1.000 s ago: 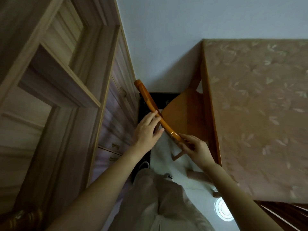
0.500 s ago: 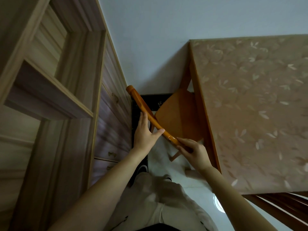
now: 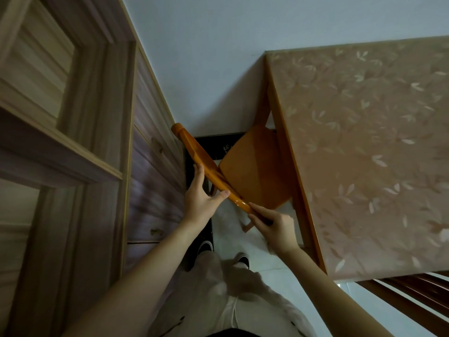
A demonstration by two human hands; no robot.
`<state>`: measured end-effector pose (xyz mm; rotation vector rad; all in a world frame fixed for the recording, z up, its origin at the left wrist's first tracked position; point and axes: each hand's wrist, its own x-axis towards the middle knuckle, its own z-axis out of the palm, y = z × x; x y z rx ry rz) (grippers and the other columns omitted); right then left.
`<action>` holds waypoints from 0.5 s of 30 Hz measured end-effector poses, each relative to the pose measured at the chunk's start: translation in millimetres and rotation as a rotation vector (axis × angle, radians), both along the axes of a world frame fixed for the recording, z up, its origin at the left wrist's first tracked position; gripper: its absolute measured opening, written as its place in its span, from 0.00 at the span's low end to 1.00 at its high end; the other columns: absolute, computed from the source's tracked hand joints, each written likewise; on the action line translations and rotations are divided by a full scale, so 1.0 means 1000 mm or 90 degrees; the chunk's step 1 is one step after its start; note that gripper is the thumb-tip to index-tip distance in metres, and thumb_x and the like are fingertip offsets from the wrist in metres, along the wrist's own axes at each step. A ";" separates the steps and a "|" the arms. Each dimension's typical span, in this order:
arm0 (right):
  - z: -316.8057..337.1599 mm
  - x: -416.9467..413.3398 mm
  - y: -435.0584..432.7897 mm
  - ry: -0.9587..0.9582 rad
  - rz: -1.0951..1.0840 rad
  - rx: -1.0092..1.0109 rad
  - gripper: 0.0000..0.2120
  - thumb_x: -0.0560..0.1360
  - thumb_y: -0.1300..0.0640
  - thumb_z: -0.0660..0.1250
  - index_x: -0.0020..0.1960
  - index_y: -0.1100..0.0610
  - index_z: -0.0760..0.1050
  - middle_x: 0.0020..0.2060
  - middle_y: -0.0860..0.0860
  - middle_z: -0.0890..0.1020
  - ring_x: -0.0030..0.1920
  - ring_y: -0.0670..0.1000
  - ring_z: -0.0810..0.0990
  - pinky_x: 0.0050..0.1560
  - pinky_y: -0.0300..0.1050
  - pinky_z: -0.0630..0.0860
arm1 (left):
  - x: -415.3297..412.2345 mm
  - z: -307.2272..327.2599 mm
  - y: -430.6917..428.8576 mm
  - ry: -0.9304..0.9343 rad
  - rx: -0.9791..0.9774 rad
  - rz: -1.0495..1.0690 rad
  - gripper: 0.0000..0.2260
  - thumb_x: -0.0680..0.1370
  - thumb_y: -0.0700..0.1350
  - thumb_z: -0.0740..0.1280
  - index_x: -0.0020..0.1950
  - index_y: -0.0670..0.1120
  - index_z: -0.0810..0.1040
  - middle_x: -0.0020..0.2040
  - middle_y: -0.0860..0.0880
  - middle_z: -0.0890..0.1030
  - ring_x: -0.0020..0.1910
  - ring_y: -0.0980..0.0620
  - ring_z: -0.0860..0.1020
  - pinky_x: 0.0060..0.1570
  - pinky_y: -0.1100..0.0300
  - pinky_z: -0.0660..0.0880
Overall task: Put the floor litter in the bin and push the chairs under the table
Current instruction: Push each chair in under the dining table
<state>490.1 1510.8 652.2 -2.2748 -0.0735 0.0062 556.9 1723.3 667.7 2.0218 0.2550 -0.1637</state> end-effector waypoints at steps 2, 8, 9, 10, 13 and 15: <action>0.000 0.002 0.007 -0.004 -0.012 0.010 0.16 0.75 0.51 0.71 0.62 0.51 0.80 0.48 0.47 0.86 0.40 0.32 0.77 0.46 0.27 0.76 | 0.005 -0.001 0.007 0.009 -0.020 -0.001 0.49 0.67 0.54 0.78 0.78 0.56 0.49 0.78 0.50 0.56 0.76 0.50 0.56 0.72 0.47 0.61; 0.000 0.004 0.029 -0.002 -0.037 0.037 0.17 0.76 0.49 0.69 0.63 0.51 0.80 0.47 0.47 0.87 0.45 0.42 0.84 0.50 0.43 0.82 | 0.018 -0.002 0.026 0.018 -0.019 -0.019 0.49 0.66 0.52 0.78 0.77 0.56 0.49 0.78 0.50 0.56 0.76 0.51 0.57 0.72 0.45 0.62; 0.000 0.005 0.031 -0.008 -0.041 0.036 0.16 0.75 0.51 0.70 0.62 0.51 0.80 0.47 0.47 0.87 0.45 0.42 0.84 0.50 0.43 0.82 | 0.021 -0.002 0.028 0.021 -0.019 -0.019 0.49 0.67 0.52 0.78 0.77 0.56 0.50 0.78 0.50 0.56 0.76 0.51 0.57 0.72 0.45 0.61; 0.000 0.006 0.034 -0.013 -0.044 0.036 0.16 0.75 0.52 0.71 0.62 0.52 0.80 0.47 0.47 0.87 0.45 0.43 0.85 0.50 0.43 0.82 | 0.023 -0.001 0.029 0.023 -0.021 -0.019 0.48 0.67 0.51 0.78 0.78 0.55 0.50 0.78 0.50 0.56 0.76 0.51 0.56 0.72 0.45 0.61; 0.000 0.010 0.044 -0.018 -0.055 0.039 0.16 0.75 0.54 0.72 0.63 0.52 0.80 0.47 0.49 0.87 0.44 0.44 0.85 0.50 0.44 0.82 | 0.034 -0.001 0.037 0.022 -0.018 -0.026 0.48 0.67 0.50 0.78 0.78 0.53 0.51 0.78 0.49 0.56 0.76 0.51 0.56 0.73 0.45 0.59; 0.000 0.015 0.052 -0.016 -0.062 0.050 0.16 0.76 0.54 0.72 0.63 0.52 0.80 0.47 0.49 0.87 0.44 0.44 0.85 0.50 0.44 0.82 | 0.043 0.000 0.042 0.012 -0.023 -0.035 0.48 0.67 0.48 0.78 0.78 0.52 0.51 0.78 0.49 0.57 0.76 0.52 0.56 0.73 0.46 0.59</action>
